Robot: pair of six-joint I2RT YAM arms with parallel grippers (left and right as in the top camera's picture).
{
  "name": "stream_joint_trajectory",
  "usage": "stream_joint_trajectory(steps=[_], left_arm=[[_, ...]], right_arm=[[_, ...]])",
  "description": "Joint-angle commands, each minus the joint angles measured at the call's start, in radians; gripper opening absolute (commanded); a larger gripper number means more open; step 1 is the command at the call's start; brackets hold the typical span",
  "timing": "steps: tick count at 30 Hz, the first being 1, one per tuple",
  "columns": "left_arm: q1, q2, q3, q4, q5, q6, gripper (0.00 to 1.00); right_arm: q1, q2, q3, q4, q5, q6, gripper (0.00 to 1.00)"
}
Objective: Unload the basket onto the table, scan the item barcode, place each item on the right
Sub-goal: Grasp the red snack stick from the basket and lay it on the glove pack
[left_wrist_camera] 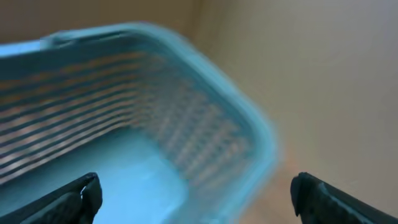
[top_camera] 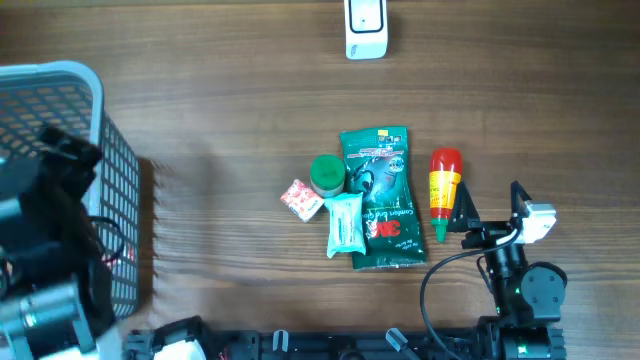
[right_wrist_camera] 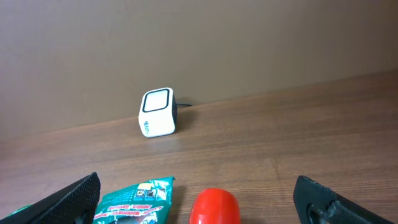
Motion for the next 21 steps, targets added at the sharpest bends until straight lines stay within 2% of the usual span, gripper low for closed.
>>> stream_joint_trajectory(steps=[1,5,6,10,11,13,15,17,20,21], left_arm=[[0.208,0.120,-0.009,-0.093,0.012,-0.240,1.00],[0.421,0.301,-0.009,-0.129,0.204,-0.280,1.00],[0.502,0.396,-0.009,-0.200,0.225,-0.356,1.00],[0.598,0.629,-0.030,-0.298,0.246,-0.367,1.00],[0.600,0.684,-0.053,-0.275,0.259,-0.368,0.99],[0.600,0.759,-0.101,-0.229,0.293,-0.368,0.89],[0.600,0.818,-0.166,-0.152,0.316,-0.368,0.85],[0.600,0.828,-0.233,-0.092,0.317,-0.368,0.85],[0.599,0.828,-0.351,0.023,0.392,-0.367,0.86],[0.599,0.828,-0.375,0.049,0.408,-0.367,0.82]], right_arm=[[-0.002,-0.006,-0.001,0.003,0.006,-0.011,1.00],[-0.002,-0.006,-0.001,0.003,0.007,-0.011,1.00],[-0.002,-0.006,-0.001,0.003,0.007,-0.011,1.00],[-0.002,-0.006,-0.001,0.003,0.006,-0.011,1.00],[-0.002,-0.006,-0.001,0.003,0.006,-0.011,1.00],[-0.002,-0.006,-0.001,0.003,0.006,-0.011,1.00],[-0.002,-0.006,-0.001,0.003,0.006,-0.011,1.00],[-0.002,-0.006,-0.001,0.003,0.006,-0.011,0.99],[-0.002,-0.006,-0.001,0.003,0.006,-0.011,1.00],[-0.002,-0.006,-0.001,0.003,0.006,-0.011,1.00]])
